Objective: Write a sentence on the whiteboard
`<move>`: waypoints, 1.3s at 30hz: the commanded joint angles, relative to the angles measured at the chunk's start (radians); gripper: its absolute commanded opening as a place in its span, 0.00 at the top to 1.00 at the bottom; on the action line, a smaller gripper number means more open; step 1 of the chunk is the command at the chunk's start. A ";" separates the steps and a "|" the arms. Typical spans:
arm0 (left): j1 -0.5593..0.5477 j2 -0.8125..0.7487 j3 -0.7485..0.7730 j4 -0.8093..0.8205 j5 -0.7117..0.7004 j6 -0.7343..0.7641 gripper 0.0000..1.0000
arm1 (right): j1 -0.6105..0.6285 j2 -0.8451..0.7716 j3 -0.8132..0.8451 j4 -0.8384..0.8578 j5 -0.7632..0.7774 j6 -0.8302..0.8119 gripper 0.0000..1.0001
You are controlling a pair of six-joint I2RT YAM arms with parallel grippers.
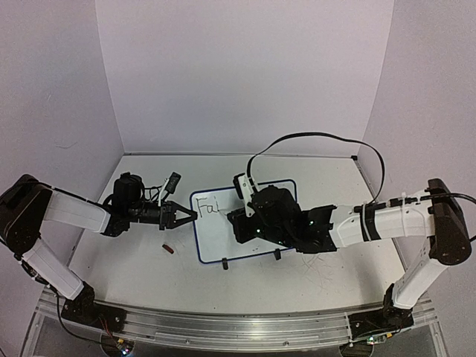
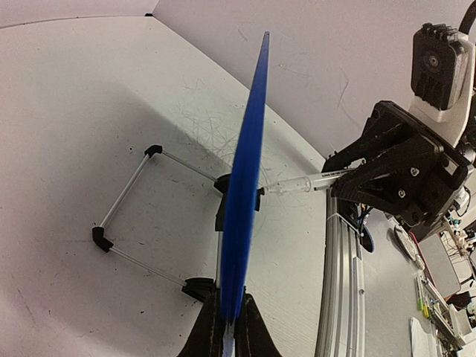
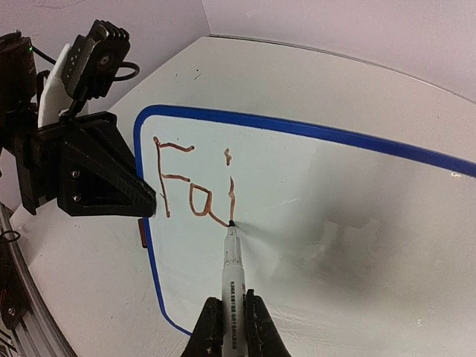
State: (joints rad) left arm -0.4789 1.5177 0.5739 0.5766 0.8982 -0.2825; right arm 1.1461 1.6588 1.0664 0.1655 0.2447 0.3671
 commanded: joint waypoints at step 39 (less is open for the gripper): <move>-0.005 -0.025 0.028 -0.004 0.020 0.019 1.00 | -0.027 0.012 0.075 0.009 0.075 -0.030 1.00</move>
State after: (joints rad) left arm -0.4789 1.5177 0.5739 0.5758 0.8982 -0.2778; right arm 1.1217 1.6539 1.1168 0.1872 0.2947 0.3219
